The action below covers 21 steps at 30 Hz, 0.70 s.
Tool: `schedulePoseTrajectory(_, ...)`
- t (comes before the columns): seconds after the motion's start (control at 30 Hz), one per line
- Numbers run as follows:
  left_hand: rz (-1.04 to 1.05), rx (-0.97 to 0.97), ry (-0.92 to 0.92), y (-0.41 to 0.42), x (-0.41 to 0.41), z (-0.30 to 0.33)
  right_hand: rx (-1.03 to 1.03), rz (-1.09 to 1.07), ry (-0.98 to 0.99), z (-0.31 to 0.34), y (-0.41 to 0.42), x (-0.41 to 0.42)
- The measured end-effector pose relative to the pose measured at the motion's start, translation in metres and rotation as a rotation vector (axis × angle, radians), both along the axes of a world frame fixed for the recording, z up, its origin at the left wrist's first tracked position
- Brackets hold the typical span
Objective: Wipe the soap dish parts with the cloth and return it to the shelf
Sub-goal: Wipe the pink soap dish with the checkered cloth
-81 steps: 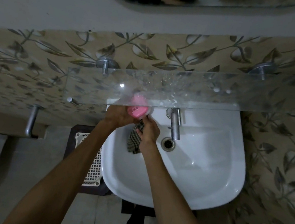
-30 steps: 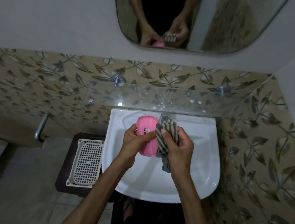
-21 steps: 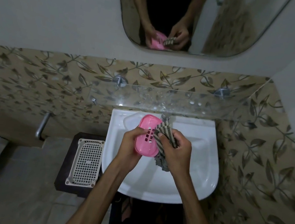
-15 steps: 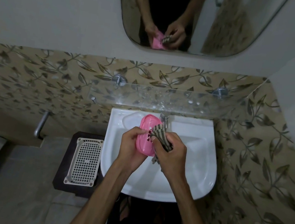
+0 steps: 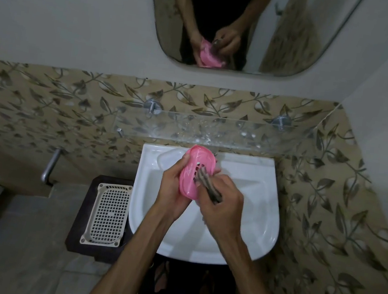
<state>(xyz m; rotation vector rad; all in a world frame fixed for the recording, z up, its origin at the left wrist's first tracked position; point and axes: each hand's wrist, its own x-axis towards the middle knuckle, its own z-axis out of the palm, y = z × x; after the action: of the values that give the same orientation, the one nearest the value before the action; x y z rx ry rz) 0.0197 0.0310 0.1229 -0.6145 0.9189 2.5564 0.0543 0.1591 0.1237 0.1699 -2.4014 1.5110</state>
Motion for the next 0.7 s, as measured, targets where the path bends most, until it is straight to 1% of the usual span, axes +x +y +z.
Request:
schedulePoseTrajectory(0.03,0.005,0.000,0.016,-0.001,-0.002,0.001,0.026,0.030,0.034,0.002,0.000,0.002)
schedulePoseTrajectory(0.07,0.001,-0.009,0.039,-0.002,-0.003,0.002,0.033,0.013,0.043,0.003,0.002,0.000)
schedulePoseTrajectory(0.17,0.013,-0.028,0.082,-0.002,-0.002,0.005,-0.022,-0.186,-0.015,0.003,0.014,-0.018)
schedulePoseTrajectory(0.2,0.023,-0.029,0.090,-0.001,-0.002,0.007,-0.010,-0.180,0.003,0.006,0.015,-0.020)
schedulePoseTrajectory(0.3,0.018,-0.086,0.113,0.004,-0.002,0.013,0.088,-0.030,0.084,0.014,0.010,-0.015)
schedulePoseTrajectory(0.33,0.014,-0.104,0.121,0.006,-0.003,0.015,0.069,-0.032,0.084,0.016,0.011,-0.016)
schedulePoseTrajectory(0.37,0.011,-0.110,0.125,0.007,-0.002,0.018,0.017,-0.077,0.051,0.015,0.014,-0.019)
schedulePoseTrajectory(0.43,0.002,-0.086,0.102,0.007,-0.001,0.022,-0.083,-0.217,-0.017,0.016,0.023,-0.028)
schedulePoseTrajectory(0.5,-0.015,-0.056,0.064,0.006,-0.001,0.026,-0.052,-0.259,0.020,0.018,0.030,-0.034)
schedulePoseTrajectory(0.6,-0.047,-0.085,0.050,0.006,-0.001,0.031,0.058,-0.171,0.075,0.022,0.034,-0.036)
schedulePoseTrajectory(0.63,-0.048,-0.118,0.056,0.007,-0.002,0.033,0.054,-0.146,0.038,0.021,0.036,-0.037)
schedulePoseTrajectory(0.7,-0.034,-0.183,0.070,0.008,-0.002,0.034,-0.060,-0.109,-0.135,0.020,0.039,-0.038)
